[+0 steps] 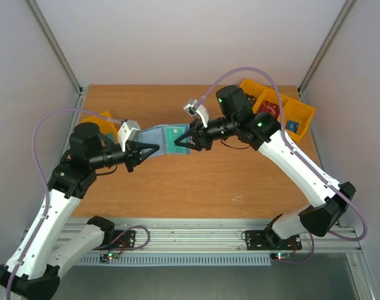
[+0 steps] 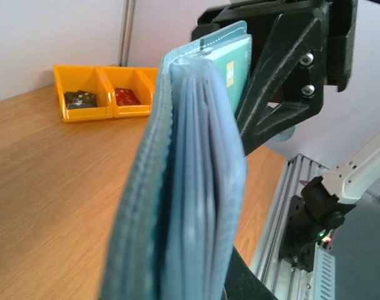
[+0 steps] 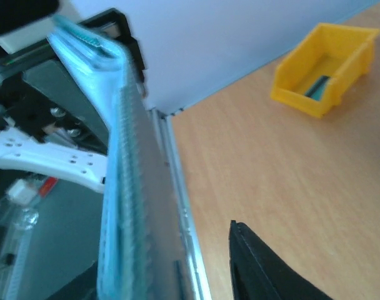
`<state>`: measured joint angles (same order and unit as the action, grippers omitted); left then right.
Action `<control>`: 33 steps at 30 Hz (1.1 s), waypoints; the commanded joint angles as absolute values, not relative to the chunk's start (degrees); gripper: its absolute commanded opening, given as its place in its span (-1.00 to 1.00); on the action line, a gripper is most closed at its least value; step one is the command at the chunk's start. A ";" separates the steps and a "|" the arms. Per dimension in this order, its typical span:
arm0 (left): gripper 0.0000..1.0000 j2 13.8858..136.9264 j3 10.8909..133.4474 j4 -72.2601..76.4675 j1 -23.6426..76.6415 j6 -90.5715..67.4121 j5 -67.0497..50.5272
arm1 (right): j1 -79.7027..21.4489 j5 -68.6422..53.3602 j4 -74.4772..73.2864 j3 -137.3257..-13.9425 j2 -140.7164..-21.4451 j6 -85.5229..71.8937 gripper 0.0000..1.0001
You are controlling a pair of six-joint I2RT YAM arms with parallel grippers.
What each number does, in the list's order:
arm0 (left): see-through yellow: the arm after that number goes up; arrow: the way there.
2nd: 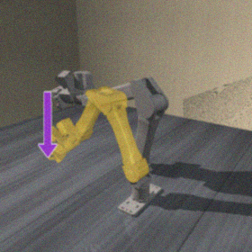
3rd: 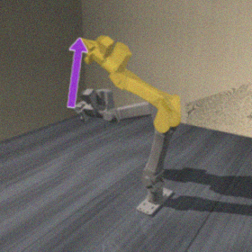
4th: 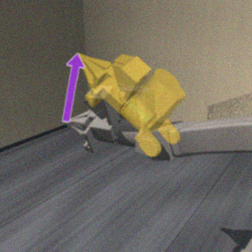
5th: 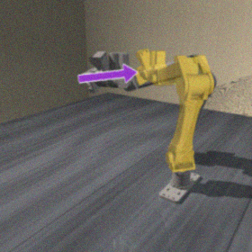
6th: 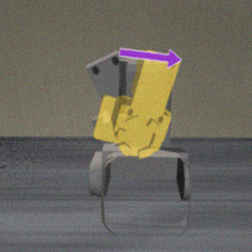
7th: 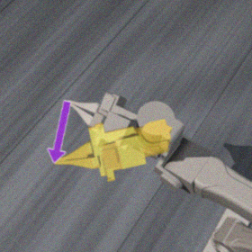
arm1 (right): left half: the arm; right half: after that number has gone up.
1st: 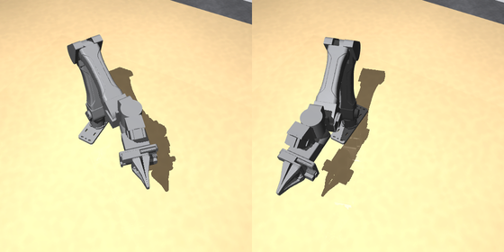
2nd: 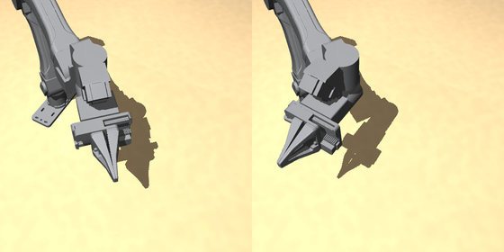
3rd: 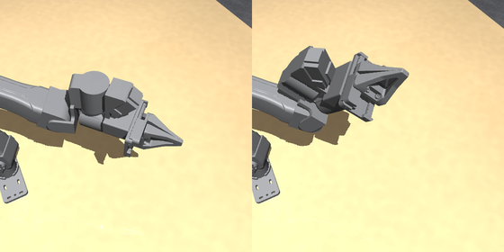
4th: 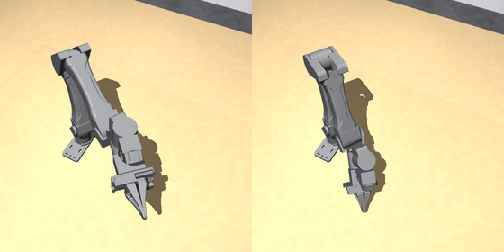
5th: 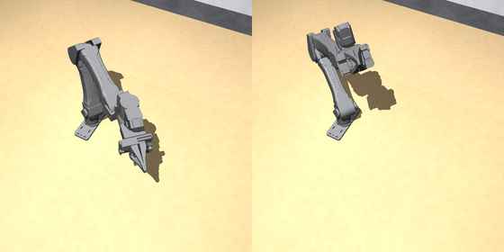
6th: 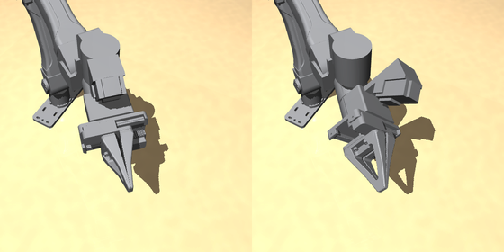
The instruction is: Take the credit cards out of the card holder
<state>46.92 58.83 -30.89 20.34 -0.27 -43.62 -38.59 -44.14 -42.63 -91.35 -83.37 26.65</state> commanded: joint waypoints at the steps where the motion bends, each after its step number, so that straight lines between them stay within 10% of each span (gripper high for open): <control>1: -0.99 45.88 60.15 -24.95 19.31 -4.33 -48.50 | -38.85 -53.07 -41.22 -90.95 -80.45 26.94 -0.53; 3: -0.99 45.80 59.91 -24.83 19.19 -4.95 -47.99 | -38.81 -53.28 -41.22 -90.97 -80.39 26.57 -0.94; 7: -0.23 45.80 58.83 -25.59 19.13 -6.45 -32.05 | -38.82 -51.35 -41.21 -91.05 -80.40 25.41 -0.98; 11: 0.04 45.62 57.10 -25.07 18.84 -4.91 -12.00 | -38.70 -40.67 -44.41 -92.37 -81.44 23.14 -0.98; 16: 0.17 45.14 55.80 -22.91 18.73 1.76 -7.72 | -38.79 1.01 -66.30 -104.16 -90.57 11.76 -0.98; 20: 0.15 44.55 54.78 -19.75 18.72 2.79 -17.80 | -40.95 11.04 -73.49 -109.43 -95.41 12.89 -0.98; 26: 0.01 44.25 50.71 -5.90 19.40 -3.15 -51.87 | -45.31 -5.86 -65.12 -108.72 -94.40 19.63 -0.98; 33: -0.25 49.72 50.59 -1.02 20.39 -17.22 -52.90 | -45.35 -25.80 -48.58 -101.28 -88.11 20.88 -0.98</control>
<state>47.81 51.33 -8.29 20.34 -9.26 -47.35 -45.63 -13.43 -59.59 -103.88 -92.88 18.94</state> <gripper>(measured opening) 0.367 0.040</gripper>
